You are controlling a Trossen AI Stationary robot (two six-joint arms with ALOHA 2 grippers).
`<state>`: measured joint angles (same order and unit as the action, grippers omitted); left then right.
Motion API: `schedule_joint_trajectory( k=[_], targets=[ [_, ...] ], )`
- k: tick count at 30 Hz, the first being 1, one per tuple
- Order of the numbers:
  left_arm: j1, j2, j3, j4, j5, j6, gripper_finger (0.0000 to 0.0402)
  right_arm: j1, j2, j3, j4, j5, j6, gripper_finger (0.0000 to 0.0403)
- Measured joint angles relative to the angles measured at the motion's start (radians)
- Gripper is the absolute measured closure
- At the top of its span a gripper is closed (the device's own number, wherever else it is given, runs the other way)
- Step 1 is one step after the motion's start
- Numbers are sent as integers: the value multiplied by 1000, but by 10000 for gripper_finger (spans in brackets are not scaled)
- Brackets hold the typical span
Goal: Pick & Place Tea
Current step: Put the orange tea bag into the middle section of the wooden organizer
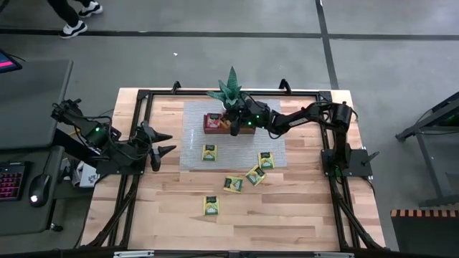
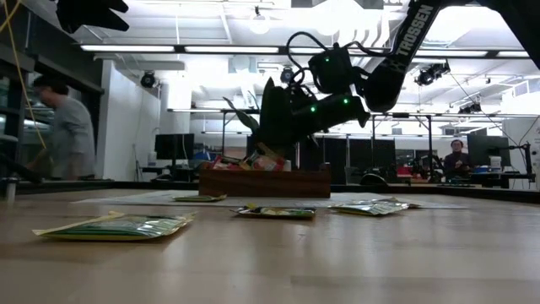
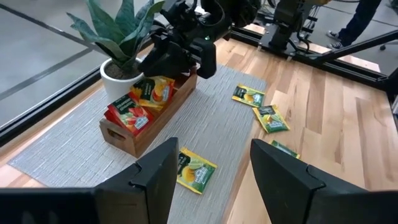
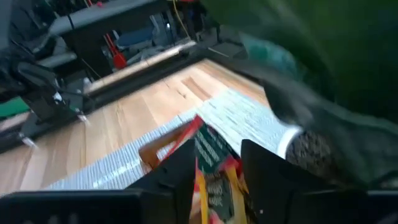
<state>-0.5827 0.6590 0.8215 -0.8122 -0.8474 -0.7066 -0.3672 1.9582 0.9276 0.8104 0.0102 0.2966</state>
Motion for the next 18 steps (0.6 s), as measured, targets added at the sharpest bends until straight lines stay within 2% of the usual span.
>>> schedule_joint_trajectory(
  k=[5,10,14,18],
  targets=[
    [0,19,0,25,-7,29,204,0,-31,0,4,3,-6,253],
    [0,62,0,36,-7,30,204,0,-83,1,-80,1,-15,246],
    [0,118,0,71,-7,51,204,1,-143,1,-184,-18,-27,251],
    [20,178,0,130,-2,98,204,1,-217,0,-381,-47,-25,260]
  ],
)
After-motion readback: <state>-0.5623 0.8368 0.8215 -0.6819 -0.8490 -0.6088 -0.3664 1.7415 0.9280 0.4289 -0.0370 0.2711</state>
